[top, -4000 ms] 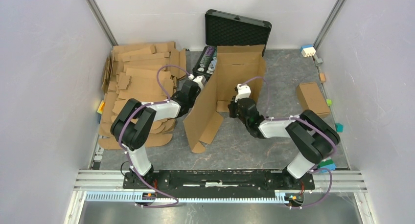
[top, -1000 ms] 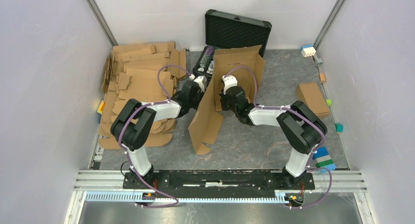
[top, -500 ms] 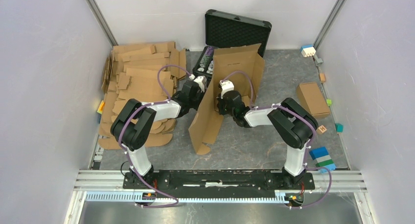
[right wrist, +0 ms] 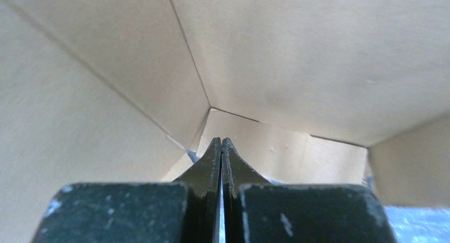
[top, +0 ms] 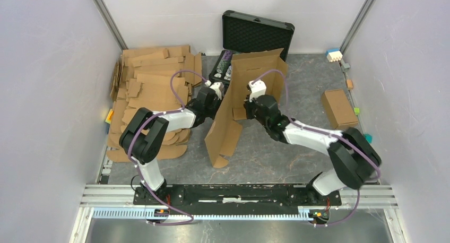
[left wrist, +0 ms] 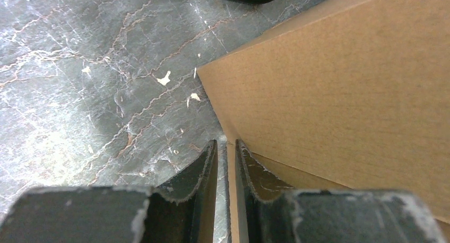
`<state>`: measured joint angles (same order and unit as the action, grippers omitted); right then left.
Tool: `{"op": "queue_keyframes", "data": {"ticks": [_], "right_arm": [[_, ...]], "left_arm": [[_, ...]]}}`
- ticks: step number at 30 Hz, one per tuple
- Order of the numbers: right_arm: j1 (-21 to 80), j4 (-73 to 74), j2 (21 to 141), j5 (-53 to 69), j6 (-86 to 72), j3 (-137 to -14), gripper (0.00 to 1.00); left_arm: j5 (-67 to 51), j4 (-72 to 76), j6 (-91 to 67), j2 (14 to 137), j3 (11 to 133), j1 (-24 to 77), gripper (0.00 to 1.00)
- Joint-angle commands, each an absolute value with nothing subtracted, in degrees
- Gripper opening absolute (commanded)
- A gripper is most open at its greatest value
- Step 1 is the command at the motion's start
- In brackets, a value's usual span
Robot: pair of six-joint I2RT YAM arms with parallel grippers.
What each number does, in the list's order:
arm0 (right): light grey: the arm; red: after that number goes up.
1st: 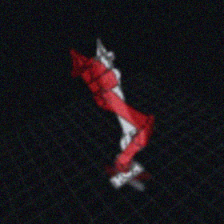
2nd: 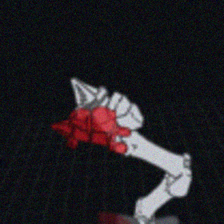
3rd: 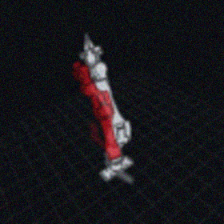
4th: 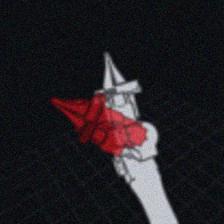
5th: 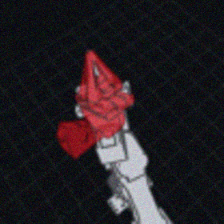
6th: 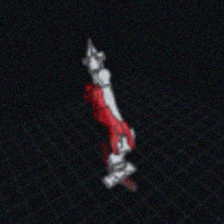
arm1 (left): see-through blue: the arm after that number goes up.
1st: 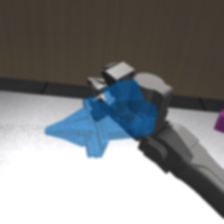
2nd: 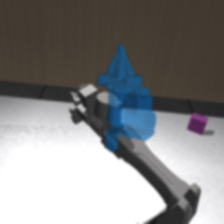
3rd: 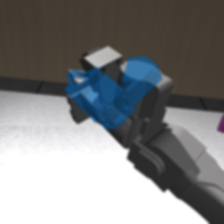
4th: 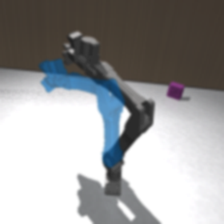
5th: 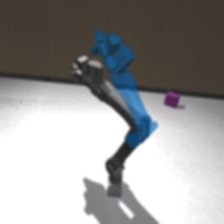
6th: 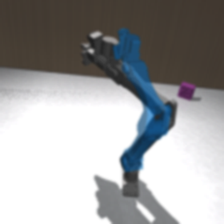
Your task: Fold the paper box
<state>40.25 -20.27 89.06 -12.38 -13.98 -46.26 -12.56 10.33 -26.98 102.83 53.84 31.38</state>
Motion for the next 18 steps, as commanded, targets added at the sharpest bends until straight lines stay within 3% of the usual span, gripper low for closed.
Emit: {"op": "queue_keyframes", "data": {"ticks": [1, 5, 10, 14, 18], "right_arm": [[40.3, -19.8, 79.0, -18.0, -10.2, -39.7, 0.03], [39.3, -16.1, 69.4, -23.4, -8.0, -35.9, 0.09], [33.2, -11.1, 58.2, -24.0, -6.9, -33.2, 0.16], [25.8, -8.9, 53.3, -19.3, -7.7, -32.4, 0.39], [24.0, -10.0, 51.5, -14.5, -10.4, -31.2, 0.65]], "left_arm": [[-11.2, 12.0, -24.8, 98.3, 53.3, 31.5, 0.25], [-10.1, 12.2, -25.3, 95.2, 51.3, 30.5, 0.26], [-7.8, 12.4, -27.9, 83.1, 42.3, 26.6, 0.36], [-7.6, 11.8, -32.0, 67.9, 30.8, 25.5, 0.49], [-4.7, 1.7, -34.2, 49.1, 24.8, 25.5, 0.6]]}}
